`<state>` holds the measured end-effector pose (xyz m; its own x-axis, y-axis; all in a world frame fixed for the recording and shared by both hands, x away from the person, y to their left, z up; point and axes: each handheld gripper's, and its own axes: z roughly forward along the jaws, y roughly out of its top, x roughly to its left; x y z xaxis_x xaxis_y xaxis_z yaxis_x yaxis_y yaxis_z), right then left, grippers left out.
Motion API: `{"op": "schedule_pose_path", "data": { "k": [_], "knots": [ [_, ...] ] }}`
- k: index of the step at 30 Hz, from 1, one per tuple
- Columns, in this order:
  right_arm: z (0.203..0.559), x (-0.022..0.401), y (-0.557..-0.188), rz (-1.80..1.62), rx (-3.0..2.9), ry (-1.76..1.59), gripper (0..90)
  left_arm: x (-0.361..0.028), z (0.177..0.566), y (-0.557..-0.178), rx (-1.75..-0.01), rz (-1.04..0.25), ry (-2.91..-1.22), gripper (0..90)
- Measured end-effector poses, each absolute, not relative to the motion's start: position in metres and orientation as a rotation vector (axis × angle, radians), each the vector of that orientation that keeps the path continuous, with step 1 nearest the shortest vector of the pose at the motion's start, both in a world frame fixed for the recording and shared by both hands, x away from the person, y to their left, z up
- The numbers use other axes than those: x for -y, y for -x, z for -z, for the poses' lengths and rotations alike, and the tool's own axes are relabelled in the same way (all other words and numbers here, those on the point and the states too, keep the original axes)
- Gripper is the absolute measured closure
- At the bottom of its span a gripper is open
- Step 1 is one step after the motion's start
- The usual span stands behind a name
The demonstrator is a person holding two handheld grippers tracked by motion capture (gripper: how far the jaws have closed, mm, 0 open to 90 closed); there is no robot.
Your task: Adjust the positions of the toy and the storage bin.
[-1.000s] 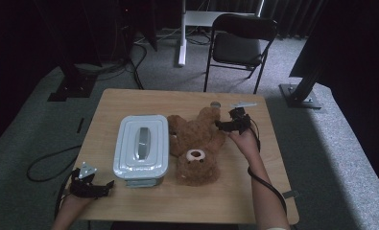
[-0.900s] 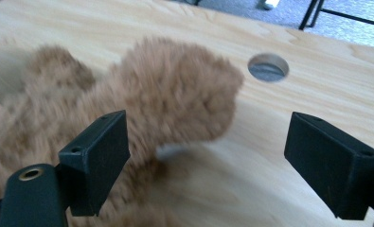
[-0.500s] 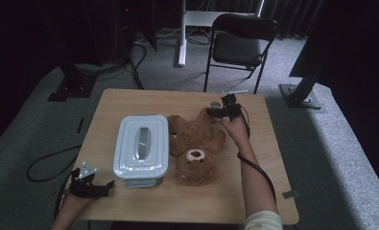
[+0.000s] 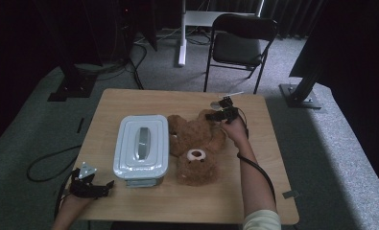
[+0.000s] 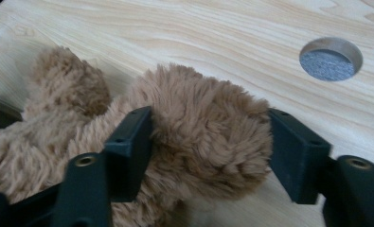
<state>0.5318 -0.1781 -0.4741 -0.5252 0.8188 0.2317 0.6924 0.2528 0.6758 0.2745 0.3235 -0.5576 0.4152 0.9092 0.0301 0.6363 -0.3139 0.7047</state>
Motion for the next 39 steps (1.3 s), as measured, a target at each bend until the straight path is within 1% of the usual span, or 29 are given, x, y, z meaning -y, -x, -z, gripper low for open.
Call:
{"op": "schedule_pose_path", "data": {
  "k": [2,6,8,9,13,24,28,39],
  "knots": [
    [0.476,0.18,-0.531,-1.107,-2.354,-1.432,53.4,-0.323,0.558,-0.274,-1.305,-0.574,-2.059,1.9],
    [0.478,0.184,-0.529,-1.074,-2.372,-1.404,74.5,-0.323,0.558,-0.274,-1.306,-0.574,-2.059,1.9],
    [0.478,0.185,-0.527,-1.056,-2.362,-1.39,81.0,-0.323,0.558,-0.274,-1.306,-0.574,-2.058,1.9],
    [0.478,0.184,-0.525,-1.043,-2.359,-1.37,82.9,-0.324,0.558,-0.274,-1.305,-0.574,-2.059,1.9],
    [0.473,0.187,-0.517,-1.013,-2.344,-1.337,85.9,-0.323,0.558,-0.274,-1.306,-0.574,-2.059,1.9],
    [0.466,0.21,-0.485,-1.069,-2.318,-1.273,88.5,-0.324,0.558,-0.274,-1.305,-0.574,-2.059,1.9],
    [0.472,0.222,-0.466,-1.044,-2.289,-1.238,89.4,-0.324,0.558,-0.274,-1.306,-0.574,-2.059,1.9],
    [0.469,0.262,-0.41,-1.066,-2.208,-1.273,89.4,-0.324,0.558,-0.274,-1.306,-0.574,-2.059,1.9]
  ]
}}
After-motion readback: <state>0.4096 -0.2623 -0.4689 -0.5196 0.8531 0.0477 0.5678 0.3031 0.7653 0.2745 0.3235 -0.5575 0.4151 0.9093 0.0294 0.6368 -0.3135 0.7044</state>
